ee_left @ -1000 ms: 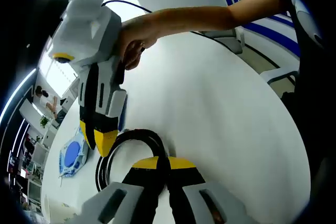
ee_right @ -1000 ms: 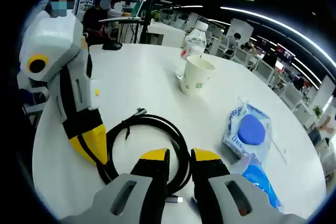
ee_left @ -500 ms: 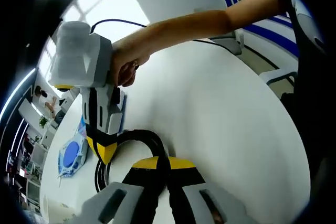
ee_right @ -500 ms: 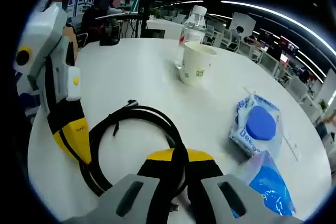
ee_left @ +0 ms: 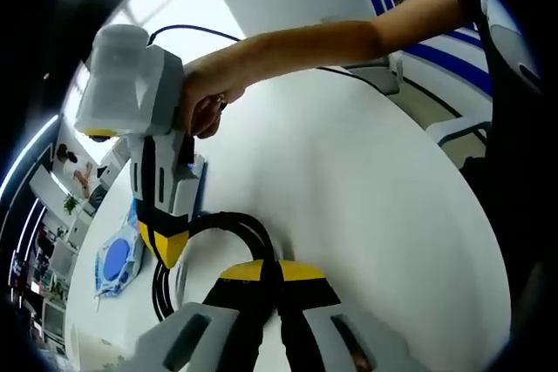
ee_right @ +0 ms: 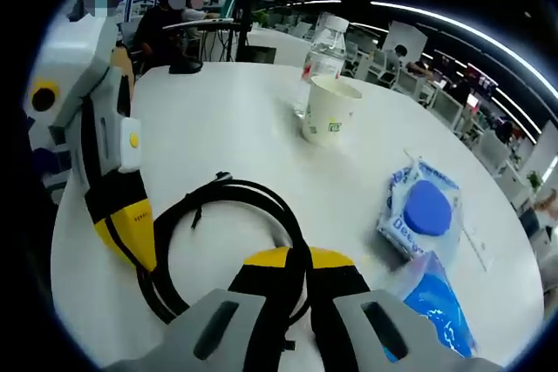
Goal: Arrange the tabletop items into an orderly group along one side of the table until the central work area is clear of visible clutter.
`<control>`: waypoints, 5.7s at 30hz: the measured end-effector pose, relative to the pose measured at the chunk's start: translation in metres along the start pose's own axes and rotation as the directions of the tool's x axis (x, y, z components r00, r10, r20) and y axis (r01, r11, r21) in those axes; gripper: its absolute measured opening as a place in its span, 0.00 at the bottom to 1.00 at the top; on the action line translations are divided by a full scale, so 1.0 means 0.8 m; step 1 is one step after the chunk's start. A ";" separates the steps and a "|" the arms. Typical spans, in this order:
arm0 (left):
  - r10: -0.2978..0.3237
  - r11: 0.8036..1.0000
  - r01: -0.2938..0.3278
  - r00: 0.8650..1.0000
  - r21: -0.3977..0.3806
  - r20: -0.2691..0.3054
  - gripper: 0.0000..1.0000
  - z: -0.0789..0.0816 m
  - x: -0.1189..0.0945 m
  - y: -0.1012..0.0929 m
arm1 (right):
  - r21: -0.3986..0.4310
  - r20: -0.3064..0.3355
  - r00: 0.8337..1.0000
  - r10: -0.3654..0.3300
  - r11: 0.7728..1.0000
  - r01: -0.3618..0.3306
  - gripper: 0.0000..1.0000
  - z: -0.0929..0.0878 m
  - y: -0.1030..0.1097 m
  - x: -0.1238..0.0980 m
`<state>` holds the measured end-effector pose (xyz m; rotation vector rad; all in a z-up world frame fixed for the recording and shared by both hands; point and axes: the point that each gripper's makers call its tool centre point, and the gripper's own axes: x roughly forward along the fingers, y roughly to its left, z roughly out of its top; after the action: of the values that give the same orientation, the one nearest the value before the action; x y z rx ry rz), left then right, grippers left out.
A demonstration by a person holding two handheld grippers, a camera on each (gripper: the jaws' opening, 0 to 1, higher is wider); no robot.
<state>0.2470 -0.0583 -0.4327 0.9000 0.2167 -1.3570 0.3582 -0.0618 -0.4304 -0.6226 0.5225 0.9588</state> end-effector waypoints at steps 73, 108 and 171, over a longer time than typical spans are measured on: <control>-0.055 0.998 0.054 0.997 0.012 0.053 0.14 0.062 0.007 -0.068 | 0.138 0.139 0.979 -0.150 0.982 0.131 0.10 -0.056 0.019 -0.101; 0.272 0.943 -0.233 0.951 -0.239 0.146 0.30 0.078 -0.008 0.062 | 0.226 0.223 0.937 -0.268 0.949 0.218 0.19 -0.097 -0.016 -0.173; 0.375 0.796 -0.270 0.922 -0.542 0.092 0.23 0.049 0.080 0.151 | 0.479 0.181 0.852 -0.492 0.800 0.360 0.18 -0.135 -0.123 -0.151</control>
<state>0.3577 -0.1386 -0.3941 0.3182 0.2494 -0.9785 0.3716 -0.2491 -0.4032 -0.1694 0.2837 0.4584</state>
